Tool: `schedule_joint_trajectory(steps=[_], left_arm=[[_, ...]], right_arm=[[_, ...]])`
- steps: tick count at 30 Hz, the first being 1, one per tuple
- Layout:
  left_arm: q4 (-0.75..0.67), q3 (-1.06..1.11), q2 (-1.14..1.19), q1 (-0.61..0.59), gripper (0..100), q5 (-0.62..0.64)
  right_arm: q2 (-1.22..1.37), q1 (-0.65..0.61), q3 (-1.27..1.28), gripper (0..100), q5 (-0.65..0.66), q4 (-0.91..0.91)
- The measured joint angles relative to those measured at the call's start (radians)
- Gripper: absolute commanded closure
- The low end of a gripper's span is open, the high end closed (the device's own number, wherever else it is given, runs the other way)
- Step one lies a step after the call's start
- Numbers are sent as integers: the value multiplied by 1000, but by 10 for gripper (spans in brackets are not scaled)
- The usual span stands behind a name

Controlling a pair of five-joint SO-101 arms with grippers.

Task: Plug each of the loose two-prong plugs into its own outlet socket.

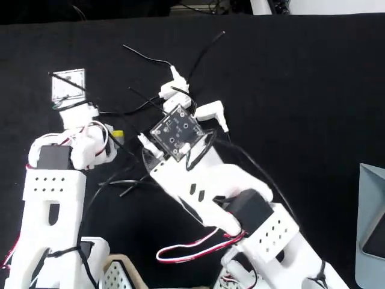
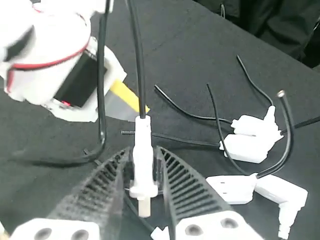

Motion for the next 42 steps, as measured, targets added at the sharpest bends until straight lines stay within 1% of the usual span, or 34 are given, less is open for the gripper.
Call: schedule_joint_trajectory(steps=[6, 10, 14, 20, 25, 31, 36, 39, 42], left_arm=[[41, 0, -161, 86, 760, 0], [54, 8, -281, 152, 760, 0], [54, 21, -330, 186, 760, 0], [91, 23, -341, 241, 760, -86], [104, 23, -341, 249, 760, -133], [106, 25, -341, 264, 760, -173], [78, 25, -341, 270, 760, -184], [78, 25, -341, 272, 760, -186], [77, 25, -344, 275, 760, -213]], right_arm=[[0, 0, 46, 987, 0, -74], [0, 0, 51, 986, -5, -84], [0, 0, 52, 986, -57, -84], [-18, 2, 94, 986, -72, -83], [-20, 2, 123, 986, -77, -83], [-21, 2, 155, 986, -80, -83], [-20, -32, 184, 986, -81, -83], [-20, -32, 184, 986, -81, -83], [-20, -32, 184, 986, -81, -83]])
